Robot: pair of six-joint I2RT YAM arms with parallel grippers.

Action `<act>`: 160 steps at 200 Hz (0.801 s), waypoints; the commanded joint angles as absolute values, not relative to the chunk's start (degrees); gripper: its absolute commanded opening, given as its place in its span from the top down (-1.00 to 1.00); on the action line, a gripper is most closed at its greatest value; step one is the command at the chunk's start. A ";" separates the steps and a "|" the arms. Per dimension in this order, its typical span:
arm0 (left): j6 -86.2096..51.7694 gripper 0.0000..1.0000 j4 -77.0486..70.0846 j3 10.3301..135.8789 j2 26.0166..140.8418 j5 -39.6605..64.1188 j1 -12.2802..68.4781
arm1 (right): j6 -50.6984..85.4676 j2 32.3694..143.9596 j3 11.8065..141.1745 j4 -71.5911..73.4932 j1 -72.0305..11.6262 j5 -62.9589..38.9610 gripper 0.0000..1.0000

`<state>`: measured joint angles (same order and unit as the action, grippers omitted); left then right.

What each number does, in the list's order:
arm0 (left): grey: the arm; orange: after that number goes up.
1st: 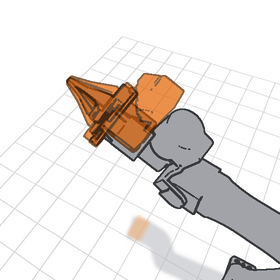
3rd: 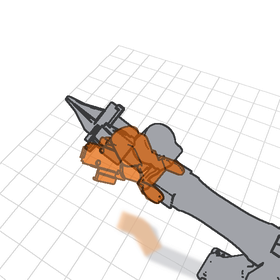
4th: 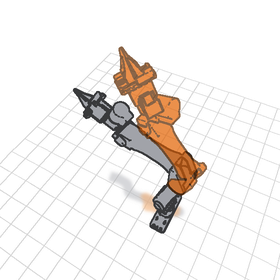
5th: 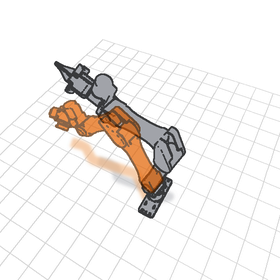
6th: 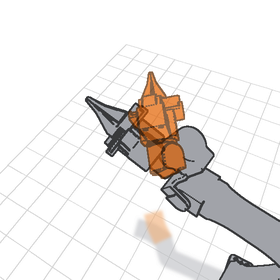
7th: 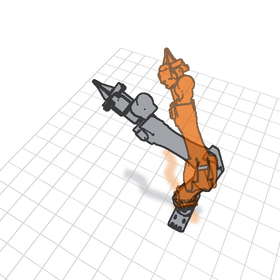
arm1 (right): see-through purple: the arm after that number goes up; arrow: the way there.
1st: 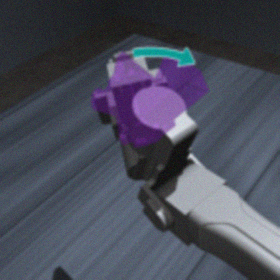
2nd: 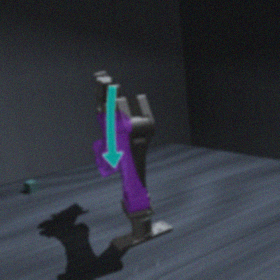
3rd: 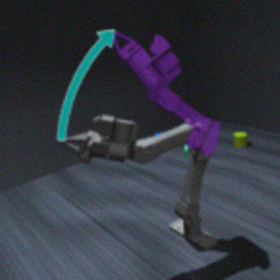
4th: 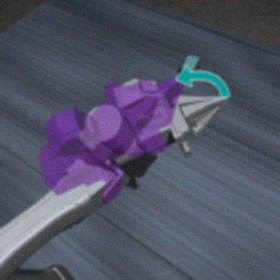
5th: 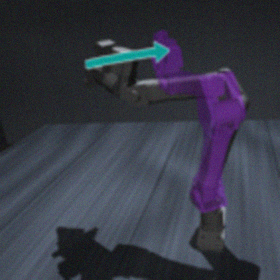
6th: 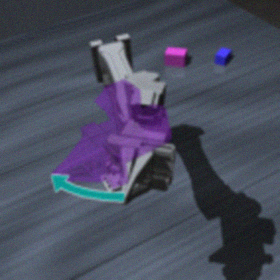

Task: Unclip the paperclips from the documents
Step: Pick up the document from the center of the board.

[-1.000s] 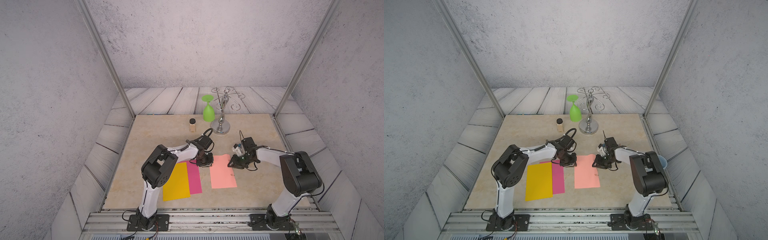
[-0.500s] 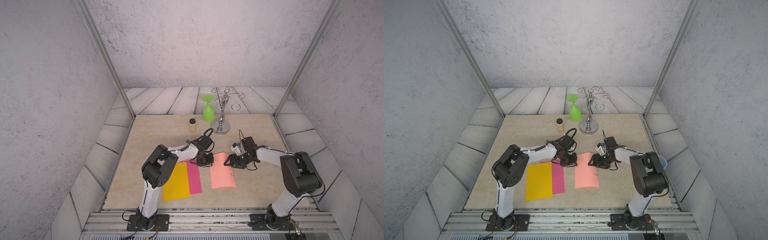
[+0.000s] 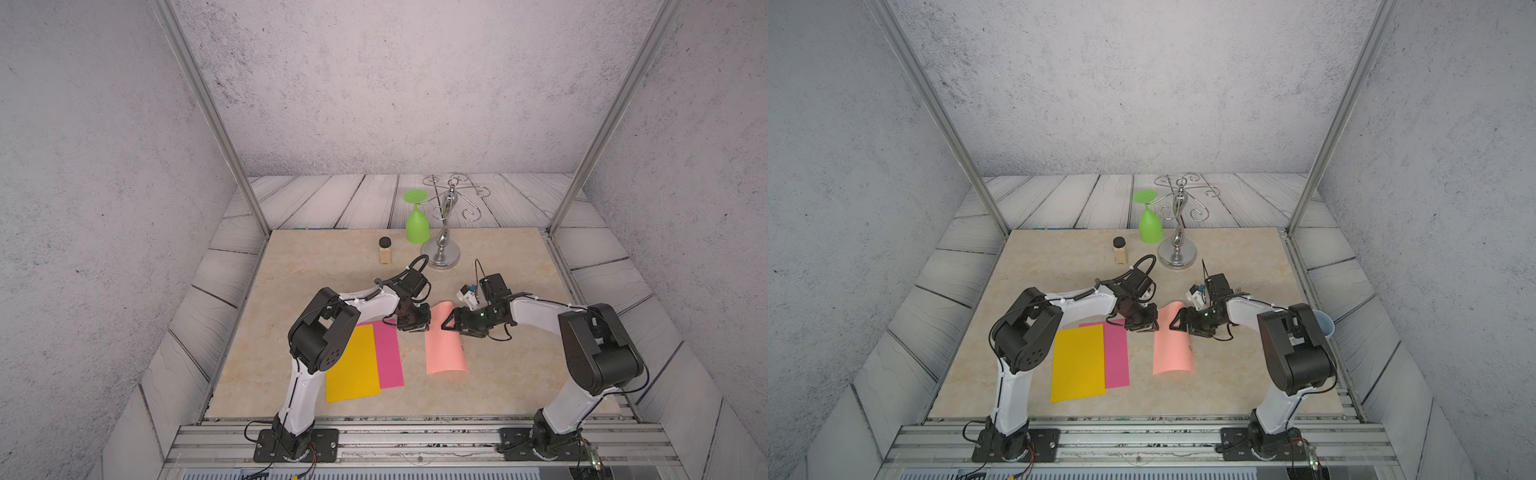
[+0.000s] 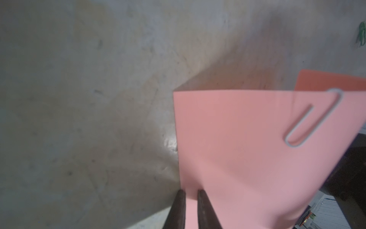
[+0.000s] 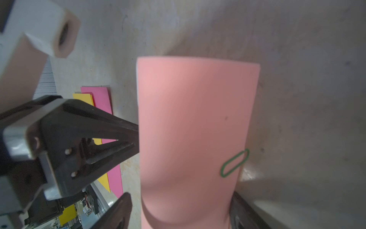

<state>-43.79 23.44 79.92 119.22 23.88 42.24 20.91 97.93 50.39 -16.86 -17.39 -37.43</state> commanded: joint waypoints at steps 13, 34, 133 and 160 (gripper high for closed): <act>-44.01 0.63 24.96 80.33 122.78 23.07 42.70 | 22.17 100.80 49.20 -18.57 -19.33 -35.29 -0.56; -44.16 0.63 24.46 80.29 122.72 23.38 42.71 | 22.53 101.07 49.39 -18.17 -19.84 -35.43 -0.55; -44.50 0.64 23.54 79.05 120.97 23.82 42.63 | 23.90 99.68 50.19 -17.58 -20.64 -35.56 0.06; -44.43 0.64 23.44 78.40 119.77 23.65 42.45 | 24.32 98.22 50.35 -17.23 -20.50 -36.38 0.17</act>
